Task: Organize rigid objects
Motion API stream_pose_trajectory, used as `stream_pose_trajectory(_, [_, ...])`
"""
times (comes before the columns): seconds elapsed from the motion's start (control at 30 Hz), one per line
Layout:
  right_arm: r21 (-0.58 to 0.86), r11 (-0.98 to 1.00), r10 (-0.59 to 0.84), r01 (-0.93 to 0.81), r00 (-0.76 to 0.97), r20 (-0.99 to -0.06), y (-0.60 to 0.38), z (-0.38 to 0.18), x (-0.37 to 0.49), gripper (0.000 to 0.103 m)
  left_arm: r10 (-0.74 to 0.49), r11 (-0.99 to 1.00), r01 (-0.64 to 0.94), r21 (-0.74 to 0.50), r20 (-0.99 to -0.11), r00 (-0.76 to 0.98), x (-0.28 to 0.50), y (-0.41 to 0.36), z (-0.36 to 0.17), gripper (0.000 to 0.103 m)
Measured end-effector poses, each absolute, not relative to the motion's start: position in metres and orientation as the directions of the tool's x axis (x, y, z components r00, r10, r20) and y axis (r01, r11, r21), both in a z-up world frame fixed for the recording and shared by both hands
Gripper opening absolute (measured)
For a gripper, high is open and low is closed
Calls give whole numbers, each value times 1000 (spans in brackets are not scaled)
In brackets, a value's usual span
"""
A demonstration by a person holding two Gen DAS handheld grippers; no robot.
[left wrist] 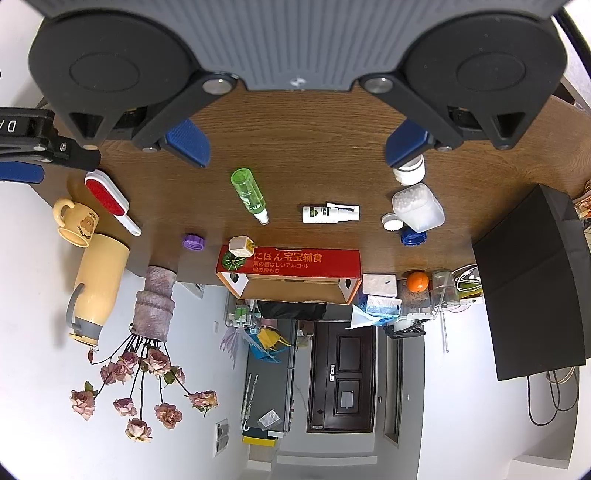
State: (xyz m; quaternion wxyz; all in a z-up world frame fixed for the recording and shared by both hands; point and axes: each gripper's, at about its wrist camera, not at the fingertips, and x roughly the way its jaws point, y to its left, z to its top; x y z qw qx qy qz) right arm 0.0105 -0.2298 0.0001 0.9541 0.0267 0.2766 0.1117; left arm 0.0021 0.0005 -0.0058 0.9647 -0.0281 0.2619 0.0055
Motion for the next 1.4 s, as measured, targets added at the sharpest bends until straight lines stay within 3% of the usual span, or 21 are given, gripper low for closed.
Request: stream_pose_trajectory(1.4, [112, 973, 232, -204, 822, -520, -230, 0, 11, 103, 3, 998, -32, -48, -506, 862, -1, 2, -2, 103])
